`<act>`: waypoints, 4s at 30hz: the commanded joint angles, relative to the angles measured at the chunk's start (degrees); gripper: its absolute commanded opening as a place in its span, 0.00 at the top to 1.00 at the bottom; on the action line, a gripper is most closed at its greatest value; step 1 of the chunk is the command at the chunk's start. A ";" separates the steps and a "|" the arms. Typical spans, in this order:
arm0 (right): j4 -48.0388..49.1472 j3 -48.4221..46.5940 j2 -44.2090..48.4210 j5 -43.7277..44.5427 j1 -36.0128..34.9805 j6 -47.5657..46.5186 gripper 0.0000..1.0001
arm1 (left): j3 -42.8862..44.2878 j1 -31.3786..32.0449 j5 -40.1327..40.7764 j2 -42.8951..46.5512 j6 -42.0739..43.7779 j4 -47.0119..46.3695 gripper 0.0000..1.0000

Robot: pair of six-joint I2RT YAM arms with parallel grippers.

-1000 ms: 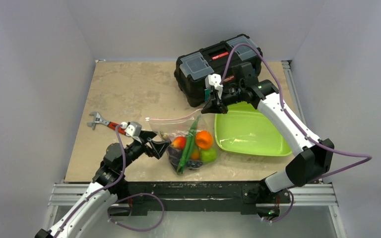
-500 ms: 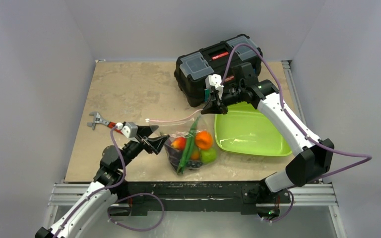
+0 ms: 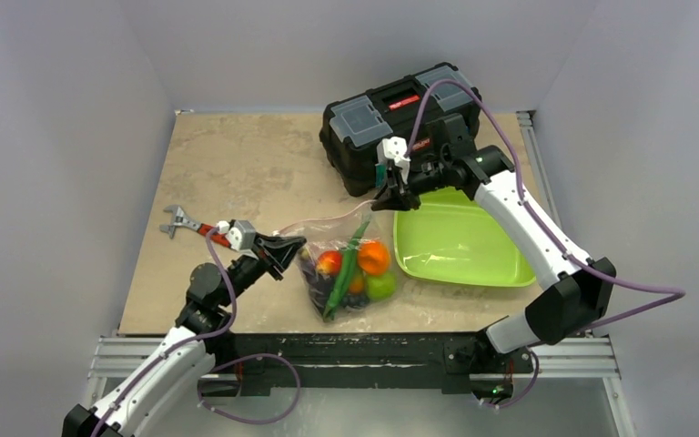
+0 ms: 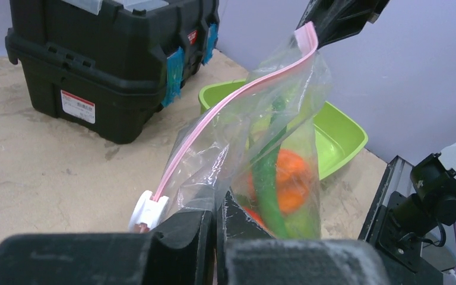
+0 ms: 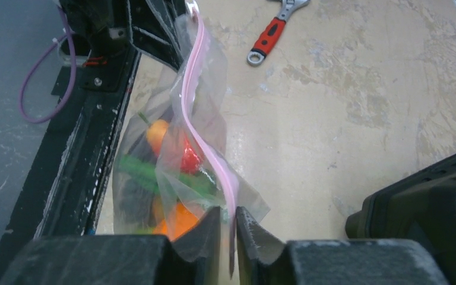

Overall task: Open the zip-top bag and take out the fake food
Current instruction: Pick up the zipper food storage bag at the center of the board.

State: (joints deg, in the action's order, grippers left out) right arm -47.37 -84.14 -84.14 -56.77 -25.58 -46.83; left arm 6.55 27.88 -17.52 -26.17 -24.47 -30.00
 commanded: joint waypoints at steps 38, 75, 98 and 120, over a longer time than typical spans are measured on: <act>-3.66 -31.24 -14.17 21.50 -22.69 19.38 0.63 | 19.18 0.14 -10.44 -7.73 4.43 10.25 1.00; -5.93 -19.28 -6.56 7.72 -12.99 7.73 1.00 | 13.85 0.16 -3.52 5.22 2.69 18.72 0.05; -5.75 -12.45 -3.65 -5.62 -10.89 3.25 1.00 | 15.78 0.16 -7.86 0.36 10.62 13.71 0.06; -8.34 -17.11 -6.36 -5.89 -10.64 2.77 1.00 | 19.08 0.11 -19.93 -13.39 12.25 -4.51 0.39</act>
State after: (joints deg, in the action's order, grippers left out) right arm -55.33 -98.85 -90.30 -60.71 -36.34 -44.01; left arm 24.03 27.88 -34.15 -39.75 -11.46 -27.42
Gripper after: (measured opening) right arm 0.004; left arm 0.594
